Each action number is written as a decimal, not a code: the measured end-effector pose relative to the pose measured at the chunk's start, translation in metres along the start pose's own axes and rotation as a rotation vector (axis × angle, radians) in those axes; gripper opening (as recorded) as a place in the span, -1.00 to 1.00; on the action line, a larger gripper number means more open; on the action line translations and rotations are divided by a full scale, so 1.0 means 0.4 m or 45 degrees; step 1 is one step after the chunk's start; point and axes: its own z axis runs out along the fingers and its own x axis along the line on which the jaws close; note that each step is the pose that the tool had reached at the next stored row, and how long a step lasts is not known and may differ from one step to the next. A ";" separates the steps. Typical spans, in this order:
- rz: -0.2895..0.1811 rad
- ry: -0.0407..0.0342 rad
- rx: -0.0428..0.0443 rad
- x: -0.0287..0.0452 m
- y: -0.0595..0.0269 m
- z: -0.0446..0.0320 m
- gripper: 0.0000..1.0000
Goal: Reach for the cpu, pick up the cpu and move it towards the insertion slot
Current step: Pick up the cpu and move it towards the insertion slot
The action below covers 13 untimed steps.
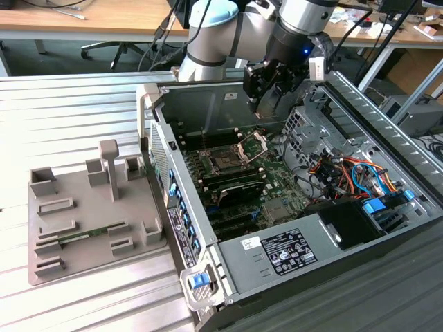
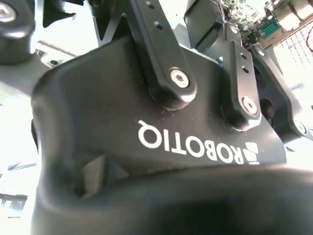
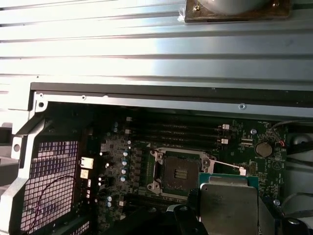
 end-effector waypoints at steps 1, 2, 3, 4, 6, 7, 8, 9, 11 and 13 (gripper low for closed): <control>0.000 0.0000 0.000 0.000 0.001 0.001 0.08; 0.000 0.0001 0.000 0.000 0.002 0.002 0.08; 0.000 0.0001 0.000 0.000 0.003 0.003 0.08; 0.000 0.0000 0.000 0.000 0.005 0.005 0.08; 0.000 0.0000 0.000 -0.001 0.009 0.007 0.08; 0.000 0.0000 0.000 -0.001 0.011 0.008 0.08; 0.000 0.0000 0.000 -0.001 0.011 0.008 0.08; 0.000 0.0001 0.000 -0.001 0.011 0.009 0.08; 0.000 0.0000 0.000 -0.001 0.011 0.009 0.08; 0.000 0.0000 0.000 -0.001 0.011 0.010 0.08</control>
